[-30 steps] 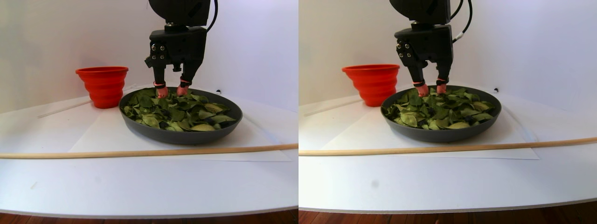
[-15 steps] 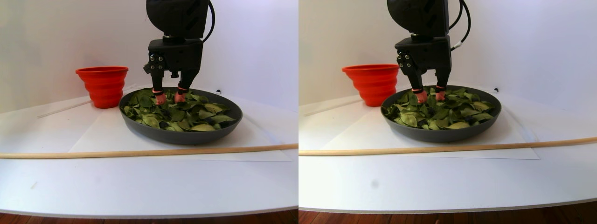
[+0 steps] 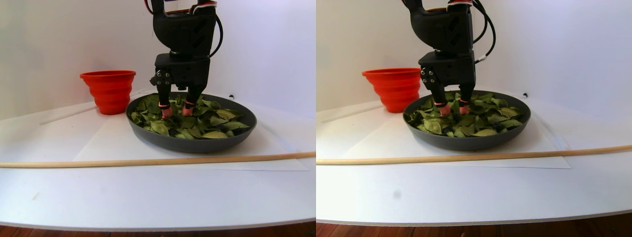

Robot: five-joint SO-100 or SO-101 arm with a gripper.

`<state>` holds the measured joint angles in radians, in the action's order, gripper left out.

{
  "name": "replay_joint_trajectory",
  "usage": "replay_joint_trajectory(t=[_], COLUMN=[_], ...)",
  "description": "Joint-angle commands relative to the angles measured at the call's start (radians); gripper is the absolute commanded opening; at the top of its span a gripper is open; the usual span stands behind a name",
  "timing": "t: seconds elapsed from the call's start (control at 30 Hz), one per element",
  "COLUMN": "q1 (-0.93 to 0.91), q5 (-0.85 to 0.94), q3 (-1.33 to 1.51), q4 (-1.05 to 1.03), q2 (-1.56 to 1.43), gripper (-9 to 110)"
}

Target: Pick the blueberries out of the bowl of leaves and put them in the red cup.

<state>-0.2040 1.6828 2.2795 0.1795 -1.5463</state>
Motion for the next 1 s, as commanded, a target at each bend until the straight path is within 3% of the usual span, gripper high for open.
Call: replay_joint_trajectory(t=[0.0, 0.97], q1=[0.011, -0.025], q5=[-0.008, -0.008], q3=[-0.044, -0.107], q4=[0.015, 0.044], q2=[-0.011, 0.086], gripper=[16, 16])
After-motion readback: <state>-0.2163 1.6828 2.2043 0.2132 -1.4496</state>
